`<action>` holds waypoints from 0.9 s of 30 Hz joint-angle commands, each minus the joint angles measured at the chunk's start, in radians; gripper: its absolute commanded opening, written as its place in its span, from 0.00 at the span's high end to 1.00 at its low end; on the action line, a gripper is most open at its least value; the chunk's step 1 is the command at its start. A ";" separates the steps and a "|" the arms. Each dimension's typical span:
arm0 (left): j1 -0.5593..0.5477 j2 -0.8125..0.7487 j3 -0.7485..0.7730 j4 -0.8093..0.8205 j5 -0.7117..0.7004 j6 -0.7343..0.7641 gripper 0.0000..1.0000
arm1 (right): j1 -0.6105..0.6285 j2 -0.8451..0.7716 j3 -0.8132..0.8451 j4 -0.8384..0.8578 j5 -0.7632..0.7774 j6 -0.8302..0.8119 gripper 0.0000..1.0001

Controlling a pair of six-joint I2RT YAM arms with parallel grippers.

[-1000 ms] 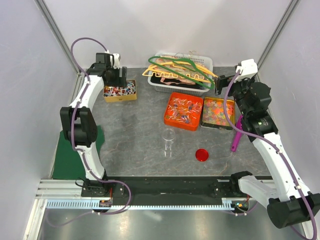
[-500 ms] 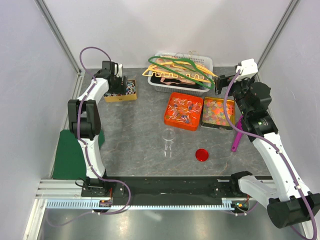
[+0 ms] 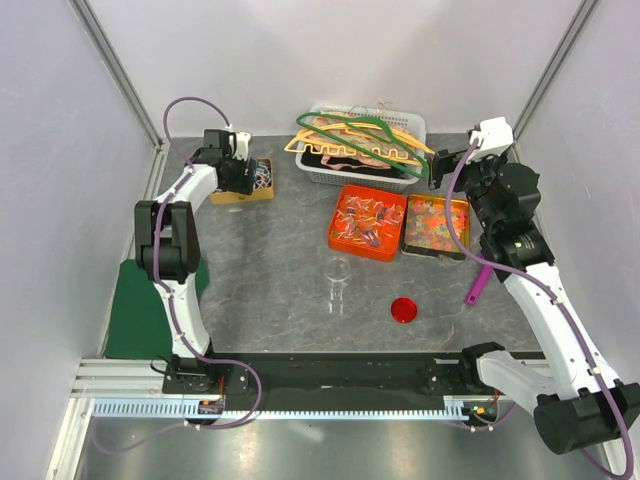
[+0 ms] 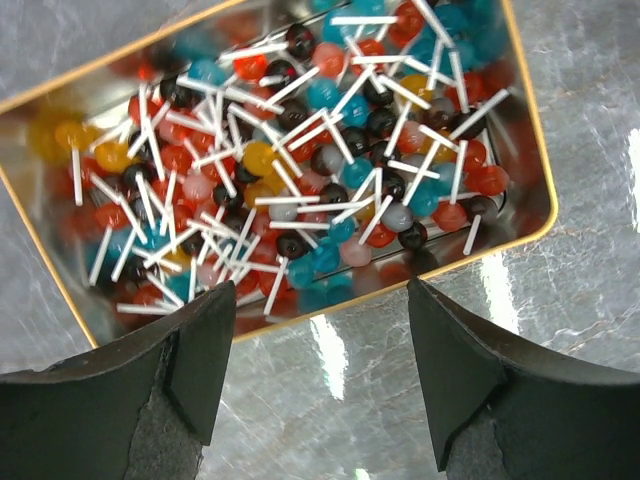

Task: Pack the candies
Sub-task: Move the storage box to the center of the board.

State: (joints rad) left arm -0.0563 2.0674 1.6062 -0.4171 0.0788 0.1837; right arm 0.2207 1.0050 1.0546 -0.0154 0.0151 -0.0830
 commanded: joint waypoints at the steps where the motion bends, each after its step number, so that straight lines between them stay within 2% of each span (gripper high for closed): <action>1: 0.006 -0.033 -0.023 0.046 0.088 0.166 0.24 | 0.008 0.006 -0.002 0.026 -0.012 0.005 0.02; 13: 0.006 0.052 0.027 0.015 0.174 0.336 0.28 | 0.008 0.020 -0.002 0.028 -0.010 0.006 0.02; 21: 0.006 0.100 0.058 -0.023 0.200 0.405 0.41 | 0.009 0.021 -0.002 0.028 -0.010 0.006 0.02; 22: 0.006 0.097 0.060 -0.029 0.205 0.405 0.41 | 0.009 0.023 -0.002 0.026 -0.012 0.006 0.02; 24: 0.006 0.079 0.054 -0.046 0.223 0.405 0.48 | 0.009 0.023 -0.004 0.028 -0.012 0.006 0.02; 27: 0.006 0.048 0.029 -0.055 0.257 0.395 0.49 | 0.009 0.021 -0.004 0.028 -0.010 0.006 0.02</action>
State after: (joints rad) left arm -0.0521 2.1612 1.6279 -0.4305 0.2619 0.5499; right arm 0.2253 1.0271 1.0546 -0.0151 0.0147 -0.0830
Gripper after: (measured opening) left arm 0.517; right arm 0.982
